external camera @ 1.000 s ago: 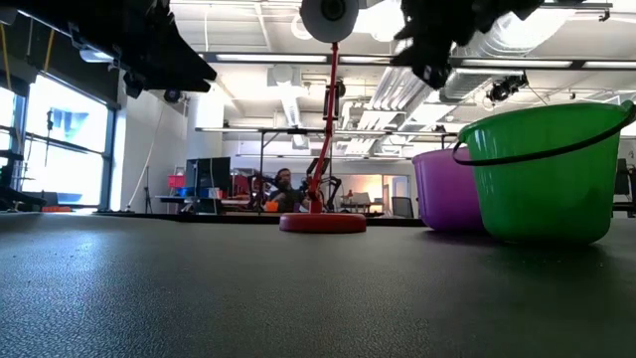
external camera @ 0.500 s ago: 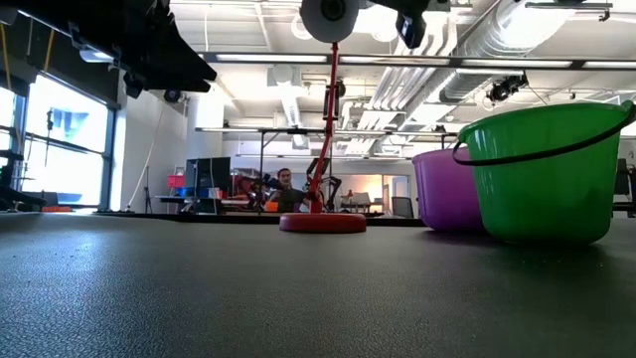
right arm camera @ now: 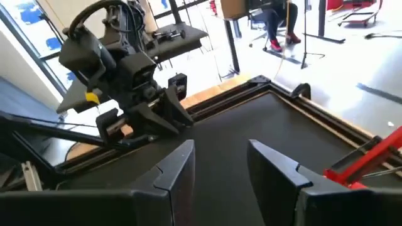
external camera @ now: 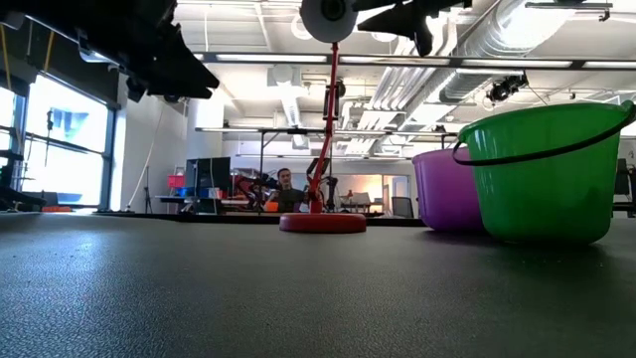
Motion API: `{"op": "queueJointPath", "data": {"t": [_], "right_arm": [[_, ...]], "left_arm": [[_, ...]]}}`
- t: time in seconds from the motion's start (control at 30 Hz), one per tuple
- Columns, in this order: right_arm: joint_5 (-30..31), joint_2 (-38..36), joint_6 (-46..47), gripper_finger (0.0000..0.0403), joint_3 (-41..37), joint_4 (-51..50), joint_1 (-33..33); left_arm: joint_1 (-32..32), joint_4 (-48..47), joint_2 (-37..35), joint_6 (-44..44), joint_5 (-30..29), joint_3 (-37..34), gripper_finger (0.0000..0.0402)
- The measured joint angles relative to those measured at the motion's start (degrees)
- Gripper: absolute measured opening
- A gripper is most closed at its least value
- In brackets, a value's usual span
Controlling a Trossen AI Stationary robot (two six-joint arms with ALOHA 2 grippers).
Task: Organize candy in baskets
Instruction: Return to Home Position
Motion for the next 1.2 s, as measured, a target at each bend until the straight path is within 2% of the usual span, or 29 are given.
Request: {"op": "queueJointPath", "data": {"t": [0.63,0.8,0.9,1.0,1.1,1.2], "right_arm": [[-0.3,0.0,0.3,0.0139,0.0,-2.0,-0.4],[-1.6,-3.3,0.2,0.0139,-0.6,-8.1,-2.4],[-7.3,-7.9,0.0,0.0139,-5.5,-8.3,-3.7],[-11.9,-12.5,-0.1,0.0139,-12.8,-3.6,-4.0],[-12.6,-15.1,-1.6,0.0139,-19.2,2.9,-4.0],[-13.0,-16.4,-6.6,0.0139,-22.3,6.1,-4.0]], "left_arm": [[0.6,0.2,0.0,0.0,0.1,0.0,0.0136],[0.6,0.1,0.0,0.0,0.1,0.0,0.0136],[0.6,0.2,0.0,0.0,0.1,0.0,0.0136],[0.6,0.2,0.0,0.0,0.2,0.0,0.0136],[0.6,0.2,0.0,0.0,0.1,0.0,0.0136],[0.6,0.2,0.0,0.0,0.1,0.0,0.0136]]}}
